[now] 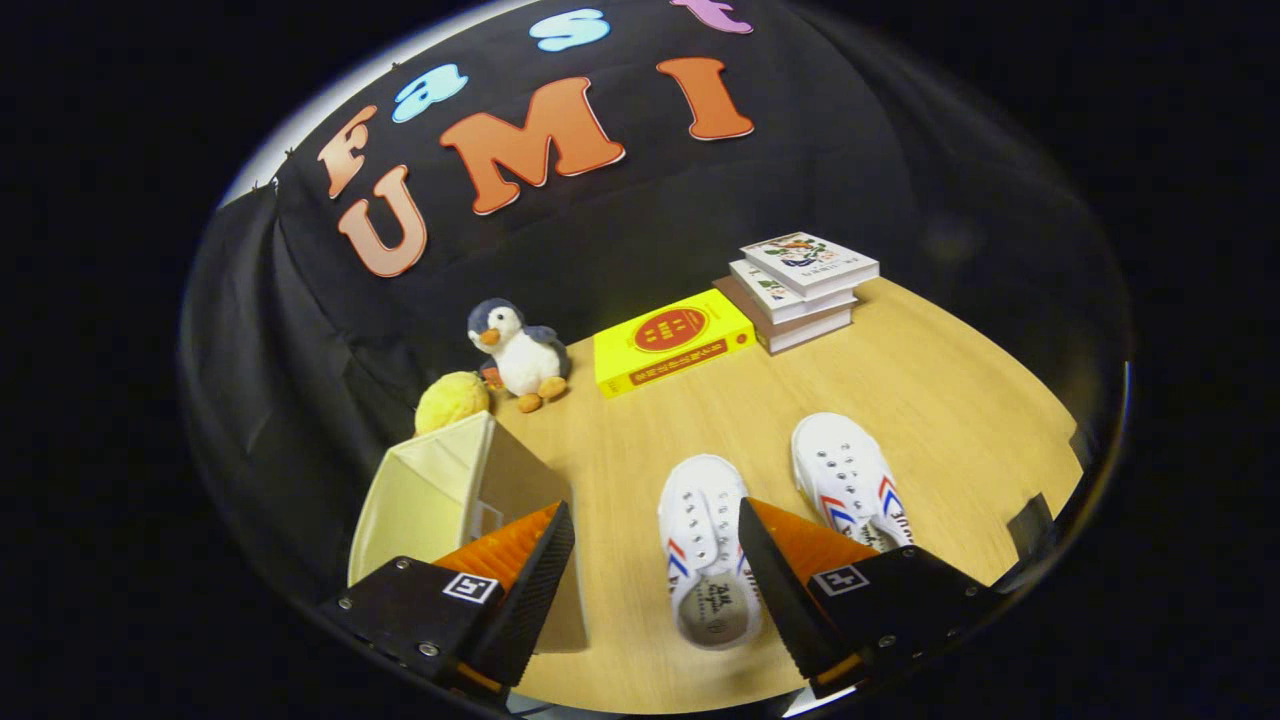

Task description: Open the storage box then place both shoes into the box .Put the left shoe in first, then the right shoe, with the right side of both shoes facing outward in a uniform manner.

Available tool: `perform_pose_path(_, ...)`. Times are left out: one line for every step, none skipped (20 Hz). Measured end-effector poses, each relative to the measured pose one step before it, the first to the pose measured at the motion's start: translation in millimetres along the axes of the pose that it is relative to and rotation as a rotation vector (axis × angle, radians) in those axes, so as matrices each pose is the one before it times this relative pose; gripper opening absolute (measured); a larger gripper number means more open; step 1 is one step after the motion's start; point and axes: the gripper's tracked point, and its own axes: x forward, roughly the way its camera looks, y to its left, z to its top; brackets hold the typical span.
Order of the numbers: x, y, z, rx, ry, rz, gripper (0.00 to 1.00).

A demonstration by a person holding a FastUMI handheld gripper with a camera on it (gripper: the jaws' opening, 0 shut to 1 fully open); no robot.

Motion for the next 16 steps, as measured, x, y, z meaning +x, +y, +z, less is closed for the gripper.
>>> perform_pose_path(4.12, -9.38, -5.94, -0.00929, 0.0098, -0.02201, 0.97)
perform_pose_path(4.49, -7.18, -5.67, -0.00645, 0.01034, -0.01478, 0.97)
perform_pose_path(3.93, -6.89, -6.26, -0.00504, 0.01311, -0.01249, 0.96)
perform_pose_path(4.32, -5.09, -6.18, -0.00357, 0.01498, -0.00874, 0.94)
perform_pose_path(3.88, -3.85, -6.09, -0.00384, 0.01543, -0.00698, 0.91)
perform_pose_path(5.35, -3.64, -5.07, -0.00633, 0.01287, -0.00744, 0.89)
perform_pose_path(4.23, -3.65, -5.18, -0.00898, 0.01339, -0.00728, 0.85)
perform_pose_path(5.35, -2.33, -5.14, -0.00957, 0.01294, -0.00402, 0.84)
perform_pose_path(5.66, -2.42, -3.57, -0.00854, 0.01307, -0.00318, 0.83)
perform_pose_path(5.32, -1.78, -5.26, -0.00759, 0.01612, -0.00103, 0.82)
perform_pose_path(5.55, -1.45, -4.65, -0.0076, 0.014, -0.0027, 0.81)
perform_pose_path(5.94, -1.17, -4.6, -0.01038, 0.01392, -0.00528, 0.8)
perform_pose_path(5.59, -1.56, -3.45, -0.00918, 0.01269, -0.00539, 0.79)
perform_pose_path(5.03, -0.21, -4.32, -0.00669, 0.01351, -0.00011, 0.79)
perform_pose_path(4.51, 0.76, -3.12, -0.00446, 0.01166, 0.00069, 0.79)
perform_pose_path(4.99, -0.79, -4.12, -0.00799, 0.01051, -0.00243, 0.79)
